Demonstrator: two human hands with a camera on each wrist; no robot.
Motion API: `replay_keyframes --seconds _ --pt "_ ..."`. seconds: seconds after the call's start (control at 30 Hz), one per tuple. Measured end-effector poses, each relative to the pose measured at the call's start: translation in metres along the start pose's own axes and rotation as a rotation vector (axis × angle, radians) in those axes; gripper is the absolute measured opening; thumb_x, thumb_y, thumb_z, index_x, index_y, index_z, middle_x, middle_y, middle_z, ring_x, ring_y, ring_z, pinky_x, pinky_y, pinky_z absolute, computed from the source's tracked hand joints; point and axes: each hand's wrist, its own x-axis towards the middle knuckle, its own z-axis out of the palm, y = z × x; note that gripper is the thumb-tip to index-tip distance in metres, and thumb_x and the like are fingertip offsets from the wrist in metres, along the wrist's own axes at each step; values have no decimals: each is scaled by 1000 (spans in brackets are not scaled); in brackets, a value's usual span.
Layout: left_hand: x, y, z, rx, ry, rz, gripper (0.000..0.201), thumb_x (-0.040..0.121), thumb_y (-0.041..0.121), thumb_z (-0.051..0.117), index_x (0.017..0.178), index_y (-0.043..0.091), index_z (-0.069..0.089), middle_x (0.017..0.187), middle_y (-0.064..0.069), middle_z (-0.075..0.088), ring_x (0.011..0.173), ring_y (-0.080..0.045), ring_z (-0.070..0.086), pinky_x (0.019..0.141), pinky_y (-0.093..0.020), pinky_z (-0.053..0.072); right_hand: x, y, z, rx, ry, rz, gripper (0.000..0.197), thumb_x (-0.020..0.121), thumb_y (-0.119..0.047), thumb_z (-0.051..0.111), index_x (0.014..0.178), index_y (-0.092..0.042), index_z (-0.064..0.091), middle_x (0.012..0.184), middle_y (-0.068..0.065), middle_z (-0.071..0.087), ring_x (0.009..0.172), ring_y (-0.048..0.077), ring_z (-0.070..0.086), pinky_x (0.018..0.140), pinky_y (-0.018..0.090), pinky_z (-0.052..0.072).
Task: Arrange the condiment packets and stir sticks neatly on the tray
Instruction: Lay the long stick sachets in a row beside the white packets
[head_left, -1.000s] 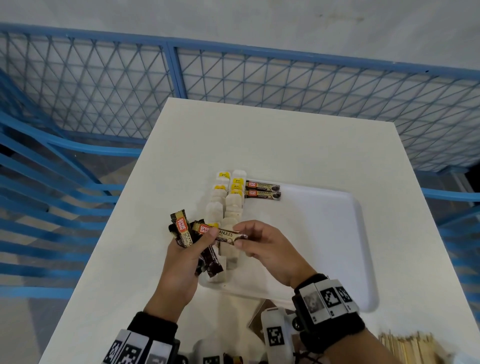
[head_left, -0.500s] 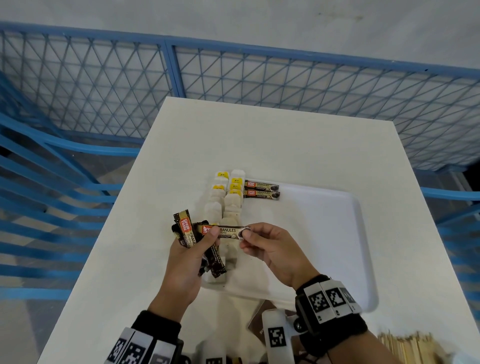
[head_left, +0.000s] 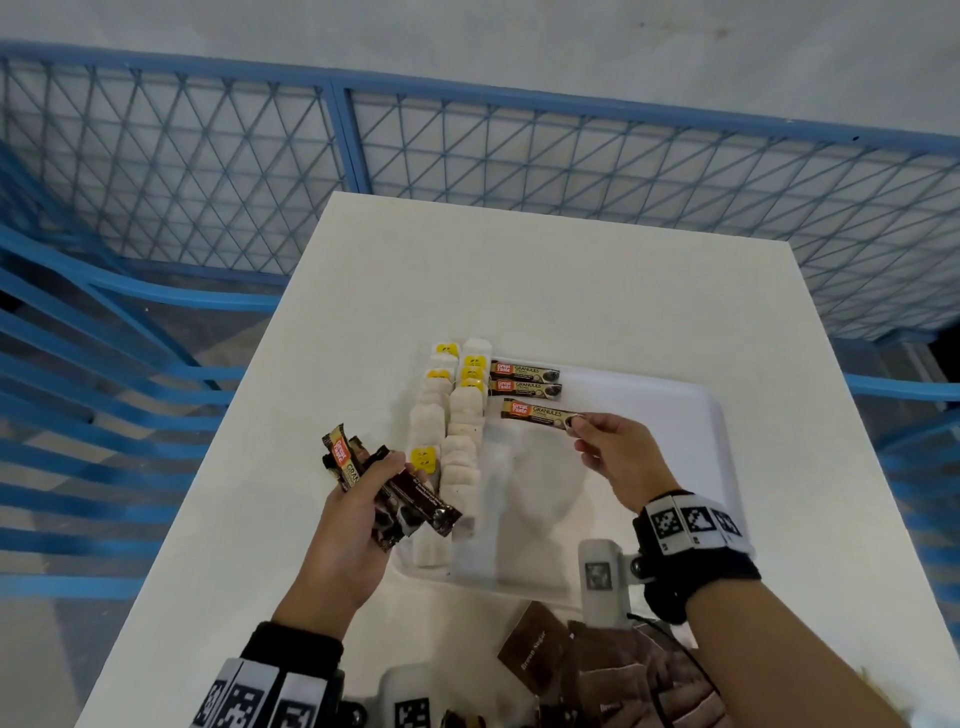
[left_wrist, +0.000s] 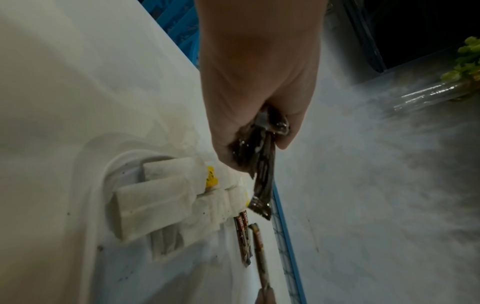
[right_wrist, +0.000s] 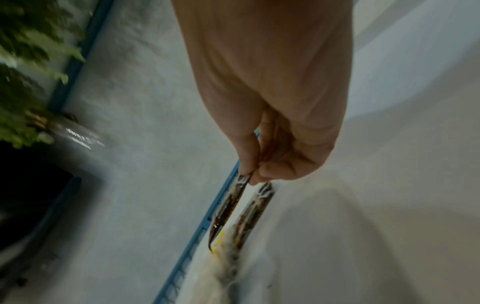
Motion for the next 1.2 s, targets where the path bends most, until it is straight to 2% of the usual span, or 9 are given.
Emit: replay_keyframes --seconds 0.23,0.37,0.43,0.53,0.7,0.83,1.0,1.1,1.2 --pt "-3 0 3 3 30 -9 11 90 7 56 81 10 61 66 -4 72 62 -13 71 50 -23 54 39 3 12 -219 124 -56 10 81 -9 70 78 -11 61 72 6 65 58 12 53 54 20 43" --pt "-2 0 -1 16 31 -5 7 89 13 57 84 12 61 69 -3 73 66 -13 72 54 -23 55 50 7 21 -353 213 -101 15 78 -15 73 67 -14 63 66 7 65 55 14 53 63 28 49" --pt "0 -1 -2 18 27 1 8 90 14 56 83 12 60 67 -1 72 66 -12 71 56 -22 55 52 8 25 -438 250 -125 12 78 -19 73 72 -11 66 62 4 61 57 17 52 70 32 50" --pt "0 -2 -3 22 19 2 8 90 15 57 85 11 62 70 -2 73 66 -12 71 56 -22 55 54 9 30 -476 274 -133 15 78 -21 73 80 -7 67 73 7 62 70 22 54 77 36 51" --pt "1 -4 -3 14 5 -3 11 88 16 58 91 7 65 81 -6 75 71 -16 72 55 -21 55 53 6 32 -551 294 -135 22 81 -22 71 92 -3 69 94 12 70 90 25 62 80 30 47" --pt "1 -5 -1 18 9 12 10 89 15 58 88 8 64 75 -3 74 67 -13 72 53 -20 54 53 6 33 -568 312 -143 24 81 -22 71 93 -2 67 102 11 69 100 26 61 81 27 43" --pt "2 -7 -2 36 14 17 14 87 18 61 97 8 64 83 -4 74 70 -13 72 53 -20 55 46 7 33 -556 320 -163 26 83 -23 68 95 -1 62 99 10 65 97 24 58 74 25 38" --pt "3 -8 -3 42 27 23 10 87 18 61 92 10 64 76 -2 72 64 -12 69 51 -20 53 34 7 33 -529 295 -196 27 85 -25 65 99 -2 60 91 6 60 86 19 54 72 22 35" --pt "3 -10 -4 45 43 37 7 86 18 62 85 11 62 66 -1 65 54 -10 61 49 -20 51 14 6 41 -527 201 -240 19 88 -28 61 91 -9 61 83 -2 59 78 13 51 69 19 36"
